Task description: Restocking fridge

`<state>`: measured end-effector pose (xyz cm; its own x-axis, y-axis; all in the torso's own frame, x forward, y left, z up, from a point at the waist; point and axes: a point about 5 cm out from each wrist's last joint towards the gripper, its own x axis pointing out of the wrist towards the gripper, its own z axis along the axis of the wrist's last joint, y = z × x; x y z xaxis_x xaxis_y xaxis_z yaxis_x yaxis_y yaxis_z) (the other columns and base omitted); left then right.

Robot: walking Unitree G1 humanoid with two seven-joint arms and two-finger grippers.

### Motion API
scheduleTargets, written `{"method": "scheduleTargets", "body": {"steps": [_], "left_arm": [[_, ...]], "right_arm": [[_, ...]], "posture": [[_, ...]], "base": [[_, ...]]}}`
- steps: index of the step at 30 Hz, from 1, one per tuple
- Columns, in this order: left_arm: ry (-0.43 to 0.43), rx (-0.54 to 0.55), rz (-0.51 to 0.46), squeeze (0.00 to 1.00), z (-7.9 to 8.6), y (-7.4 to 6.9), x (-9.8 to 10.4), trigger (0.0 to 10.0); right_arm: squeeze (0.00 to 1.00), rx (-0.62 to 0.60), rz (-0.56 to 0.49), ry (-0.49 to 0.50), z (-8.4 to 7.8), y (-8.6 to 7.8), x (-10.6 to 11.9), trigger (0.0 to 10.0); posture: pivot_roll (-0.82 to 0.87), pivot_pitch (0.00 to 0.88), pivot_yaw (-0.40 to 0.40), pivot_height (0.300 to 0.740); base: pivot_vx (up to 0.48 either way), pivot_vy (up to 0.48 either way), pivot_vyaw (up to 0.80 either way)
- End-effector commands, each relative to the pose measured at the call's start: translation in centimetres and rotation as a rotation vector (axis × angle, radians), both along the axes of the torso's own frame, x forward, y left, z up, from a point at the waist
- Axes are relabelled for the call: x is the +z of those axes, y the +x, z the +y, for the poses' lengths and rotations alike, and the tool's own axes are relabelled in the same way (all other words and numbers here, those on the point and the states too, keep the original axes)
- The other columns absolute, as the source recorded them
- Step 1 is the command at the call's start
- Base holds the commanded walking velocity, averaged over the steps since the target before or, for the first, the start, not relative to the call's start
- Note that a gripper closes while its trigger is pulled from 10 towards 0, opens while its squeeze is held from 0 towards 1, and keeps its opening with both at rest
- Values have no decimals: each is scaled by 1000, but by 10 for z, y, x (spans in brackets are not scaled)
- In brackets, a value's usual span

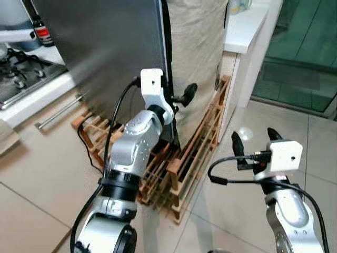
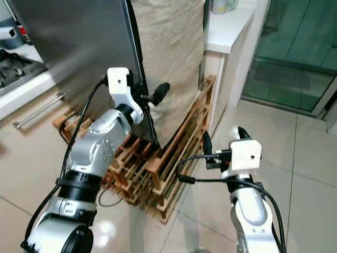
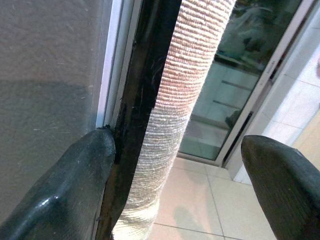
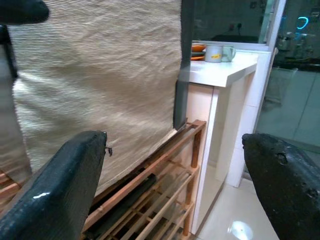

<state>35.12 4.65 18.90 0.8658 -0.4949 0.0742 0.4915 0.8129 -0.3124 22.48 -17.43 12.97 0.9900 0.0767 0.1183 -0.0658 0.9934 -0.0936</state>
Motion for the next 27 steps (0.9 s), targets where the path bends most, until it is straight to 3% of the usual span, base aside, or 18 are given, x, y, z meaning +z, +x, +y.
{"method": "scheduleTargets", "body": {"steps": [1,5,8,10,11,14,15,17,20,23,27], "left_arm": [[27,-103,-19,0,-22,0,-1,10000],[22,-147,-30,0,-35,-1,0,10000],[-13,-268,-45,0,-65,-8,4,10000],[-59,-408,-89,0,-88,-18,15,10000],[-59,-408,-89,0,-88,-18,15,10000],[-176,-625,-134,0,-115,-39,36,10000],[-176,-625,-134,0,-115,-39,36,10000],[-290,-785,-174,0,-143,-63,61,10000],[-315,-820,-185,0,-146,-68,66,10000],[-463,-994,-209,0,-152,-89,87,10000],[-497,-1030,-212,0,-148,-92,92,10000]], "right_arm": [[0,19,9,11,5,0,0,10000],[0,19,9,10,4,1,0,10000],[0,21,8,11,5,3,0,10000],[0,23,5,11,6,3,1,10000],[0,23,5,11,6,3,1,10000],[0,15,9,14,5,1,0,10000],[0,15,9,14,5,1,0,10000],[0,10,19,17,5,-2,-2,10000],[0,9,19,17,5,-2,-2,10000],[0,-7,24,18,3,-5,-3,10000],[0,-13,27,17,3,-6,-4,10000]], "posture": [[-188,0,110,740],[-188,0,110,740],[-203,0,110,740],[-212,0,116,740],[-212,0,116,740],[-223,0,120,740],[-223,0,120,740],[-226,0,119,740],[-226,0,119,740],[-242,0,129,740],[-242,0,129,740]], "base": [[0,0,0],[0,0,0],[0,0,0],[0,0,0],[0,0,0],[0,0,0],[0,0,0],[0,0,0],[0,0,0],[0,0,0],[0,0,0]]}}
